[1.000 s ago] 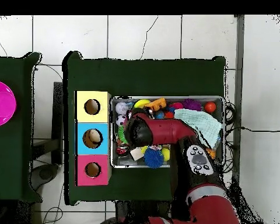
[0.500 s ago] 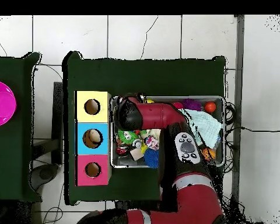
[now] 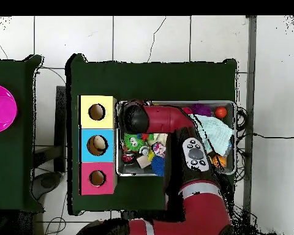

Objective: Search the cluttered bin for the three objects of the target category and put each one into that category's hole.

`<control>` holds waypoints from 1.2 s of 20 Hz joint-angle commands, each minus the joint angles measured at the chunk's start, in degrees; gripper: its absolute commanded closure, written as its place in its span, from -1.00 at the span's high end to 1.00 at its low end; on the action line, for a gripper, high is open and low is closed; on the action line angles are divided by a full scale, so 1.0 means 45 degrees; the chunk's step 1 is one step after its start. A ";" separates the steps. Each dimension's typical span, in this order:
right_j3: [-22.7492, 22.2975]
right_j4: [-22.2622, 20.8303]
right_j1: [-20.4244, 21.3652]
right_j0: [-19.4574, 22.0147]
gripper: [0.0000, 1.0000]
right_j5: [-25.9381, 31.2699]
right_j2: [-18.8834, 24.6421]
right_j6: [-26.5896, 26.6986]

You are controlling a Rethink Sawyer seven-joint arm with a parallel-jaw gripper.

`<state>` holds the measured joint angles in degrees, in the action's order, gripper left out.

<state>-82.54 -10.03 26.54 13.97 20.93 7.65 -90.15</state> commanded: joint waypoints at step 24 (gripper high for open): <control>0.0413 0.1843 -0.2831 0.0066 -1.00 0.5705 -0.0588 -0.1323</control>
<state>-80.13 -1.14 20.43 15.79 32.72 5.28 -90.15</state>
